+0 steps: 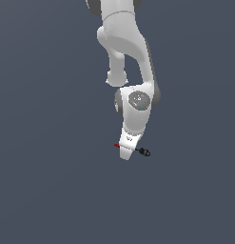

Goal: Pick up the object and move it to a goal position.

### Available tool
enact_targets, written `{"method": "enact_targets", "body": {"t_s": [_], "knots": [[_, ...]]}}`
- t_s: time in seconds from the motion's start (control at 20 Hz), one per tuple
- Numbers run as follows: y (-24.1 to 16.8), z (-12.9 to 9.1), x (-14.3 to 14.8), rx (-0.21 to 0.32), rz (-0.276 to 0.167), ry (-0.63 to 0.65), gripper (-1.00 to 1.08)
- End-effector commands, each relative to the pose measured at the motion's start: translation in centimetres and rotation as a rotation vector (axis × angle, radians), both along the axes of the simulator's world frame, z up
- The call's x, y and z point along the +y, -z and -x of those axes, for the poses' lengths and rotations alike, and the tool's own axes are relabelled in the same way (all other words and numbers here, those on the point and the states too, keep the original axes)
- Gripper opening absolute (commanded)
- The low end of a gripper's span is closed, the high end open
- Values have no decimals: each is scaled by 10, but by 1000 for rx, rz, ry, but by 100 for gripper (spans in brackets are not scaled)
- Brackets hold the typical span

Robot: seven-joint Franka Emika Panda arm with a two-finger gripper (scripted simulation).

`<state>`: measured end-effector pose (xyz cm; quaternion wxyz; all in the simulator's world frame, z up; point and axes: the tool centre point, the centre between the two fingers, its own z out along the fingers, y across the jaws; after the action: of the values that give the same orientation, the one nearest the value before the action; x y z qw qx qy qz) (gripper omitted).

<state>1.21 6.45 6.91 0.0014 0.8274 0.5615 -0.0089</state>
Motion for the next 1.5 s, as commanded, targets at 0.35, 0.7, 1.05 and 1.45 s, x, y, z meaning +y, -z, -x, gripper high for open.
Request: {"method": "enact_targets", "body": {"t_s": [0.35, 0.7, 1.05, 1.45], "knots": [[8, -2, 12, -11, -12, -155, 100], [9, -3, 13, -12, -13, -170, 100], [32, -2, 14, -12, -13, -173, 100], [59, -2, 14, -12, -13, -175, 100]]}}
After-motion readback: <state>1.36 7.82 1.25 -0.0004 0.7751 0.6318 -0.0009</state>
